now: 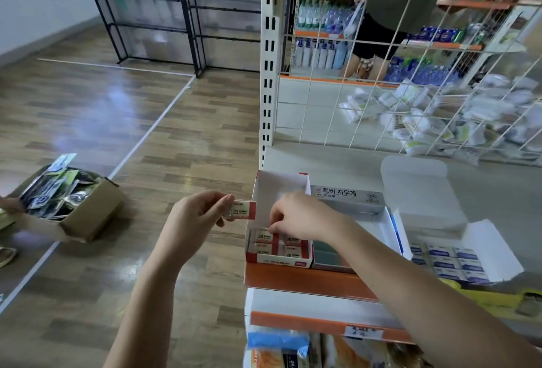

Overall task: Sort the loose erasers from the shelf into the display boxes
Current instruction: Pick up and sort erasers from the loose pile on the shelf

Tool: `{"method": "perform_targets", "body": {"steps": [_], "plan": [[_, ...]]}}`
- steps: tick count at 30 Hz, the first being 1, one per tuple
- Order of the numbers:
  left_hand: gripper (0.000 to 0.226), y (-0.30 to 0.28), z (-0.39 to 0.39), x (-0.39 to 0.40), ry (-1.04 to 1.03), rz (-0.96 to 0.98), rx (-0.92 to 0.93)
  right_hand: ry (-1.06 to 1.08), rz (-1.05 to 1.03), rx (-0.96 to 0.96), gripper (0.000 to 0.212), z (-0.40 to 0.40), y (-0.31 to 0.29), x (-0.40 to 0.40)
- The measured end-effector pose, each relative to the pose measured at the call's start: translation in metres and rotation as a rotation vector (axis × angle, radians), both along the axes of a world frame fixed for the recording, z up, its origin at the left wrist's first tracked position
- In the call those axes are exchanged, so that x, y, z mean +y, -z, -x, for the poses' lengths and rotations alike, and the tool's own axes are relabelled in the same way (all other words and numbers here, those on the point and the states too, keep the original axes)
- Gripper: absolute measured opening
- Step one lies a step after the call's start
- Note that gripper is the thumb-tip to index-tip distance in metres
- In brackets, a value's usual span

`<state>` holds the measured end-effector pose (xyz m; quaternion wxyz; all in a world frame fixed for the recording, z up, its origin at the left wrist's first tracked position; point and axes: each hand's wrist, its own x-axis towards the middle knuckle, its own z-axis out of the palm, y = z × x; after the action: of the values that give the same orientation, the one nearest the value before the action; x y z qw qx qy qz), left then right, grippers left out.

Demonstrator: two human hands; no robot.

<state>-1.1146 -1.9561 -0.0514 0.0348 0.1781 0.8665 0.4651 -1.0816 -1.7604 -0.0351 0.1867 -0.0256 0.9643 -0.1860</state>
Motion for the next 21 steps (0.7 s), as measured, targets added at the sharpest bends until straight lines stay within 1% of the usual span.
{"method": "perform_targets", "body": {"steps": [3,7,9,11,14,18,21], "plan": [[0.015,-0.003,0.002,0.007,0.068,0.035,-0.002,0.014,0.026,0.033,0.017,-0.005,-0.002,0.001],[0.012,-0.015,0.007,0.024,0.166,0.210,0.098,0.068,0.063,0.226,0.016,-0.018,-0.019,0.018],[0.017,-0.022,0.008,0.038,0.196,0.280,0.146,0.139,0.060,0.290,0.017,-0.026,-0.026,0.032],[0.020,-0.025,0.007,0.056,0.255,0.358,0.161,0.195,0.029,0.298,0.018,-0.032,-0.028,0.043],[0.022,-0.022,0.005,0.081,0.325,0.524,0.174,0.229,-0.011,0.258,0.018,-0.040,-0.021,0.050],[0.029,-0.011,0.008,0.095,0.283,0.637,0.139,0.254,-0.001,0.233,0.018,-0.048,-0.014,0.052],[0.031,-0.006,0.008,0.099,0.270,0.668,0.143,0.253,0.020,0.231,0.018,-0.051,-0.012,0.050]]}}
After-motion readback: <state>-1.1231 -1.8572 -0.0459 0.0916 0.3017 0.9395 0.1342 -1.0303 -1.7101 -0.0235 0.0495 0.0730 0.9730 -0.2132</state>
